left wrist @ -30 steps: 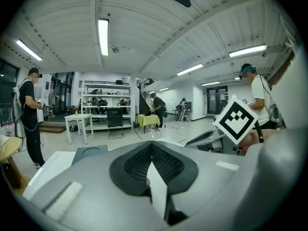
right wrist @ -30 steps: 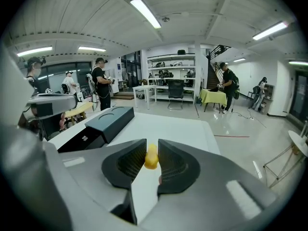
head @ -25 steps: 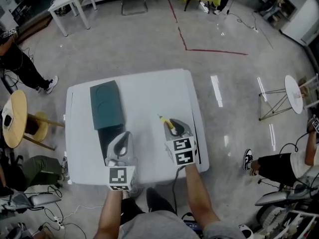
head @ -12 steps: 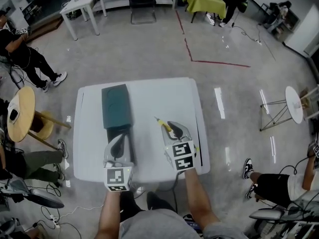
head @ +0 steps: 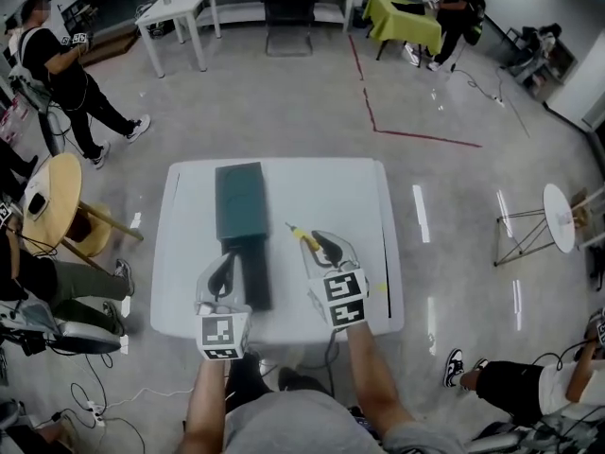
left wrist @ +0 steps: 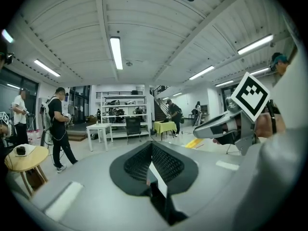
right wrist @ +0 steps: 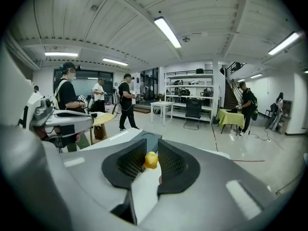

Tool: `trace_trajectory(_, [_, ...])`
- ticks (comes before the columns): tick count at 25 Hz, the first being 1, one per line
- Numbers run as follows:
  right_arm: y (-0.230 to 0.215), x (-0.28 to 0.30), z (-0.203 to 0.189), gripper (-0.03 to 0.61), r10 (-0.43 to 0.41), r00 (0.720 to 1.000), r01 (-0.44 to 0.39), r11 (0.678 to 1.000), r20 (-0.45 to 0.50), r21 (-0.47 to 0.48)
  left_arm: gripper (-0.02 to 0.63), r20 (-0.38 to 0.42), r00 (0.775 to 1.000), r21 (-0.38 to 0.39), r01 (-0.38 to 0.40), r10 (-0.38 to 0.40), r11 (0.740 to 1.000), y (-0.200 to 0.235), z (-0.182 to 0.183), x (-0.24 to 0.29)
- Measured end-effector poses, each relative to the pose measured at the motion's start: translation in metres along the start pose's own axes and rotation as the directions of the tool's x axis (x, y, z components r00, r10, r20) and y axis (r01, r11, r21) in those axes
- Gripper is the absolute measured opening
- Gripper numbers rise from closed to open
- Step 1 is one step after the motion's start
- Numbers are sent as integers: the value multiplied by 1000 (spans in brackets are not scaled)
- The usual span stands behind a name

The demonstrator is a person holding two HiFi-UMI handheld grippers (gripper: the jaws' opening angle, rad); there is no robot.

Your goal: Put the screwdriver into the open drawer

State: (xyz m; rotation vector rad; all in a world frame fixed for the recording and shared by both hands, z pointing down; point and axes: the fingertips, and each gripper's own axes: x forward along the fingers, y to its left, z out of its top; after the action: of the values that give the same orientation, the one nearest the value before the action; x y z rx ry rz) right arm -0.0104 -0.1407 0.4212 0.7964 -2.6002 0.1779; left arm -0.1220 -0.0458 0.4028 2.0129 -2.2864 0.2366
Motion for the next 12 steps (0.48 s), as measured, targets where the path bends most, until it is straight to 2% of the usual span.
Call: trace_trajectory(12, [73, 22, 13, 77, 95, 995, -95, 996, 11, -1, 11, -9, 997, -3, -74, 74, 997, 52, -6, -39])
